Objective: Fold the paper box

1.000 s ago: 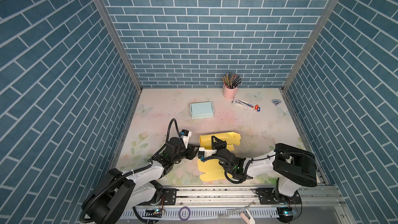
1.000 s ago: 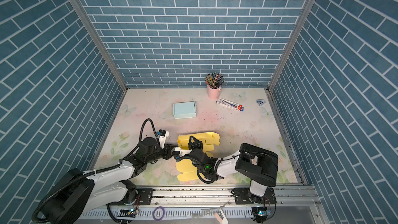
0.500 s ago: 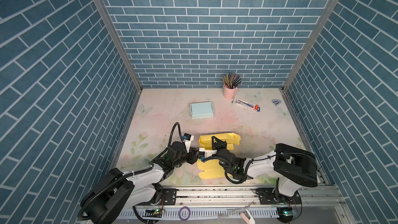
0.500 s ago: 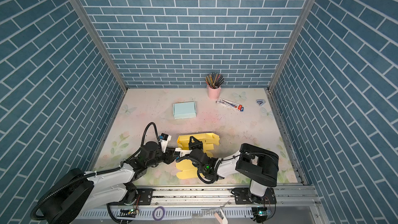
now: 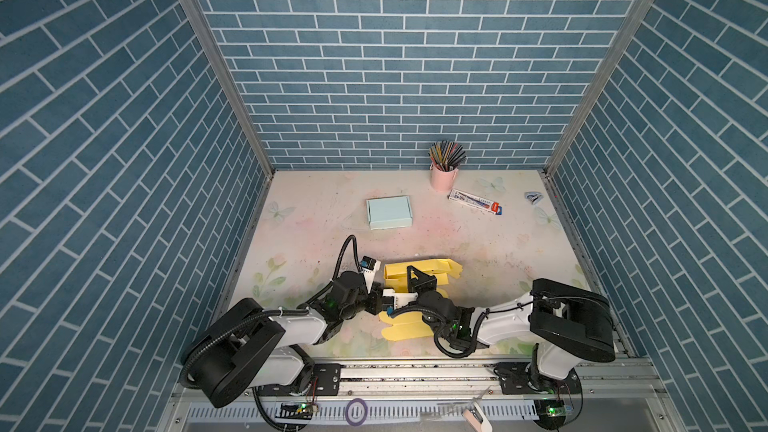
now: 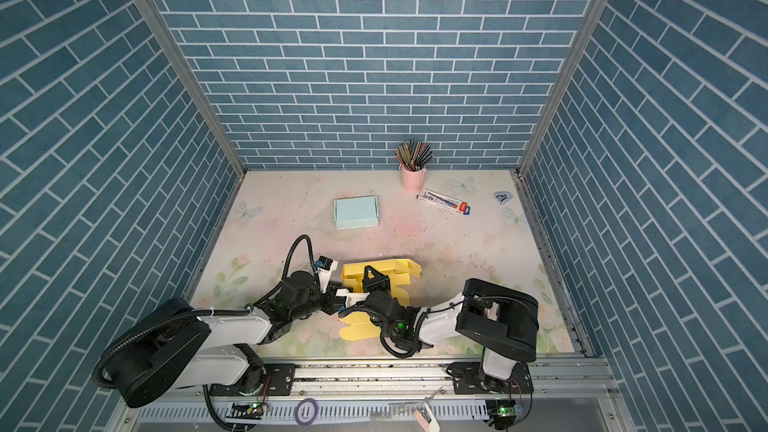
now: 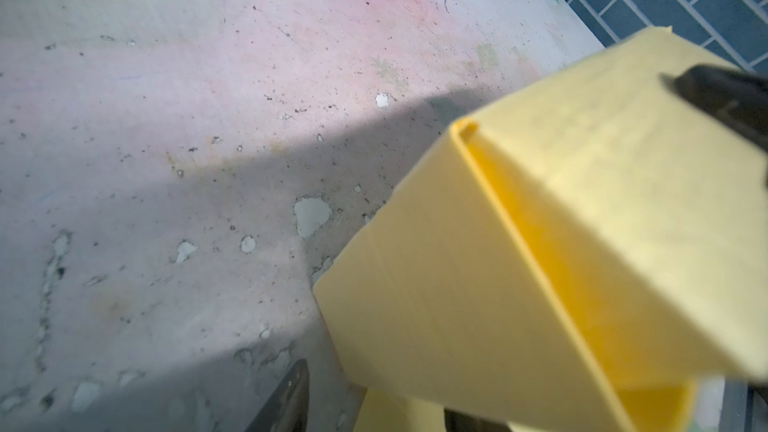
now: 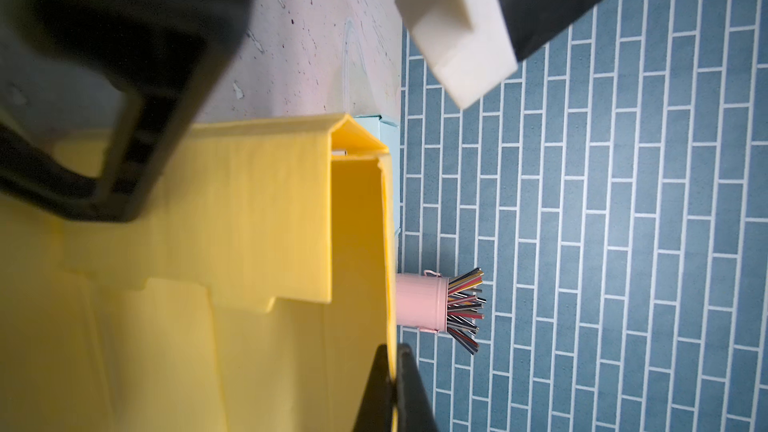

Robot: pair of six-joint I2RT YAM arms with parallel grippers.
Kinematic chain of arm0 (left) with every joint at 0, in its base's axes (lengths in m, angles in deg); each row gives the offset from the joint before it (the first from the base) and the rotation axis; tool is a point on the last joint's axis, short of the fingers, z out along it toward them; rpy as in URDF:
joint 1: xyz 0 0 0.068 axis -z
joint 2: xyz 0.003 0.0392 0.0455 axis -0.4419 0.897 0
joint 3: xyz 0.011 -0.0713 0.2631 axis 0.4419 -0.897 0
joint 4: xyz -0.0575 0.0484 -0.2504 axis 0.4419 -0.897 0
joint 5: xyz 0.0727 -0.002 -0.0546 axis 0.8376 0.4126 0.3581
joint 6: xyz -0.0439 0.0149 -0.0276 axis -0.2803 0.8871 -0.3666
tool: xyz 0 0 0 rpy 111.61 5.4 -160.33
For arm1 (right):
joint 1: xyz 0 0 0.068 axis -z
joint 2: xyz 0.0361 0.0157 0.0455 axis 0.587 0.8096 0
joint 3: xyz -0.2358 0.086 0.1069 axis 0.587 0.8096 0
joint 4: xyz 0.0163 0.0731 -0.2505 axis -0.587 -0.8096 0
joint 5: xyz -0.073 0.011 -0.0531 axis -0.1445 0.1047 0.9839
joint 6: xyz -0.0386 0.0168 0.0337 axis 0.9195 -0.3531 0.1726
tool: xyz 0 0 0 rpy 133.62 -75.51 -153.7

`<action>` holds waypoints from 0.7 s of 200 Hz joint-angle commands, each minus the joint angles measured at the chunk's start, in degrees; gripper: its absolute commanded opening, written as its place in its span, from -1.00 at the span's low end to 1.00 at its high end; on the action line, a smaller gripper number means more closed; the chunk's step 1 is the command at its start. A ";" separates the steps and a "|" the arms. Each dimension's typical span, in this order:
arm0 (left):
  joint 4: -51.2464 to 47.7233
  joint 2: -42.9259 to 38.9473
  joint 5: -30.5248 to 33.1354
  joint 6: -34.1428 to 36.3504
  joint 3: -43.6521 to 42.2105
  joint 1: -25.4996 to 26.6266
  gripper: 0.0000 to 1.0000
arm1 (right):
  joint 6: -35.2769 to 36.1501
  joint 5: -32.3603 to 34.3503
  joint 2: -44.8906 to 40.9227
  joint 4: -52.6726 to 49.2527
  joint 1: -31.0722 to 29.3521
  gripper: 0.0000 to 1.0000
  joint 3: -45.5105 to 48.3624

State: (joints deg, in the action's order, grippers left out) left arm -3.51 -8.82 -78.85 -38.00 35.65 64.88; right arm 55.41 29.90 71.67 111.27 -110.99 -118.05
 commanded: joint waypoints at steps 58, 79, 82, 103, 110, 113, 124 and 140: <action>7.18 3.66 11.17 4.47 1.89 3.91 -0.03 | -8.87 -1.29 -3.29 -9.88 -0.96 -1.00 -0.91; 9.02 3.34 12.97 4.64 1.64 5.47 -0.03 | -9.78 -1.35 -3.31 -10.46 -0.98 -1.00 -0.99; 9.22 3.24 13.32 4.83 1.60 5.81 -0.03 | -9.88 -1.41 -3.32 -10.62 -0.98 -1.00 -1.00; 10.61 2.86 15.69 5.35 1.47 7.38 -0.03 | -10.85 -1.75 -3.08 -11.50 -1.04 -1.00 -1.52; 10.93 2.91 16.58 5.43 1.49 7.79 -0.03 | -11.20 -1.87 -3.00 -11.83 -1.06 -1.00 -1.67; 11.17 3.03 16.86 5.51 1.56 7.86 -0.03 | -11.33 -1.90 -2.96 -11.94 -1.07 -1.00 -1.73; 11.72 3.60 17.39 5.58 1.64 8.14 -0.05 | -11.59 -2.12 -2.89 -12.08 -1.08 -1.00 -1.93; 11.68 4.45 18.43 5.70 2.13 8.67 -0.16 | -11.60 -2.07 -2.67 -12.08 -1.05 -1.00 -2.10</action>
State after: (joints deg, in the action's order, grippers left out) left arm 4.64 -5.39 -64.42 -33.34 36.42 72.53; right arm 46.97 29.22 69.07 102.11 -111.58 -119.19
